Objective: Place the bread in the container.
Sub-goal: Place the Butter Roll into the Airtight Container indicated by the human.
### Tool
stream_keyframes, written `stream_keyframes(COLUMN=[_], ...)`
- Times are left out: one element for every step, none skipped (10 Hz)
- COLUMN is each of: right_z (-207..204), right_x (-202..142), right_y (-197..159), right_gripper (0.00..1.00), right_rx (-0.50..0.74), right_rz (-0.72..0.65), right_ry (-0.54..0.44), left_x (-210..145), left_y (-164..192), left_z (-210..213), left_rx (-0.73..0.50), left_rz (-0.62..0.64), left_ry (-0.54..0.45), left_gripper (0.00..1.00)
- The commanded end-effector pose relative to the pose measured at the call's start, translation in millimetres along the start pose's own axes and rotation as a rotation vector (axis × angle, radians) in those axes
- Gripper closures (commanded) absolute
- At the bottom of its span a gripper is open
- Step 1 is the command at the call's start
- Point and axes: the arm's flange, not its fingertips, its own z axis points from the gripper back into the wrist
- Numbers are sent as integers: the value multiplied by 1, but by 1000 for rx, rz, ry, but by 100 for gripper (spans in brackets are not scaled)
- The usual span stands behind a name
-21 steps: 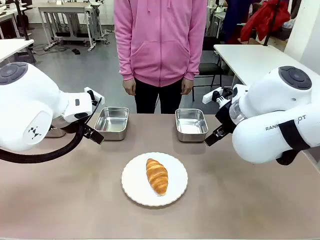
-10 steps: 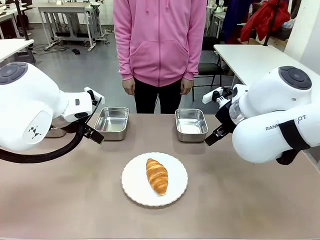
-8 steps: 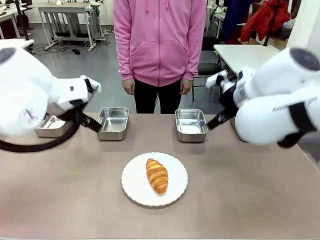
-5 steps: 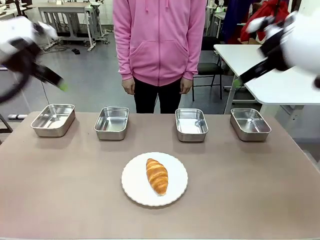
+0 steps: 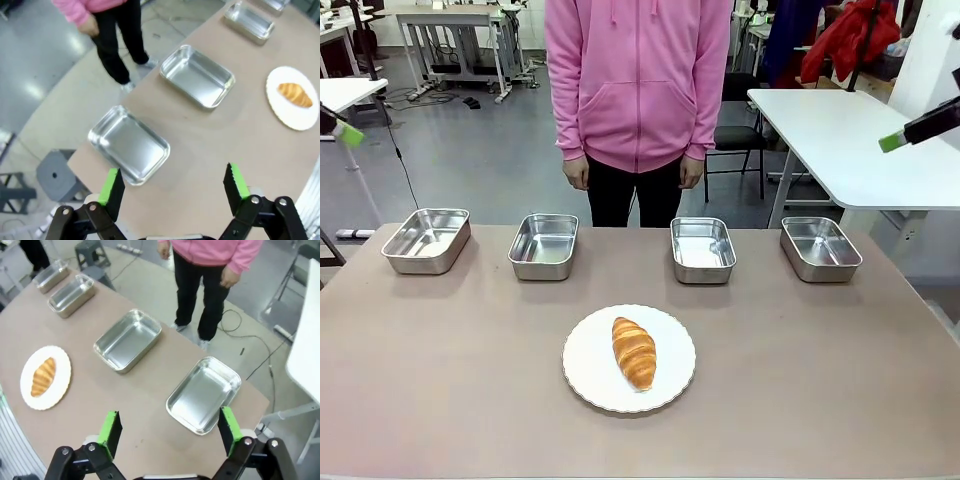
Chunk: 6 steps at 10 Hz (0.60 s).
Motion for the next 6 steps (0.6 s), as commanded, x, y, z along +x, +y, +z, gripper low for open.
stream_keyframes(right_z=[5,5,5,0,6,9], right_x=[5,5,5,1,15,23], right_y=[0,0,0,2,-10,-19], right_gripper=[0,0,0,0,0,0], right_rx=[-37,-37,-37,-12,-2,17], right_rz=[-17,-17,-17,-18,3,9], right_ry=[-33,-33,-33,4,-12,-40], left_x=[7,7,7,4,13,17], left_y=[-9,-9,-9,-3,-1,-3], left_z=[7,7,7,-3,-3,-1], left_rx=[-12,-12,-12,6,-13,-43], left_rz=[-18,-18,-18,10,42,64], left_ry=[-36,-36,-36,5,-5,-49], left_gripper=[0,0,0,0,0,0])
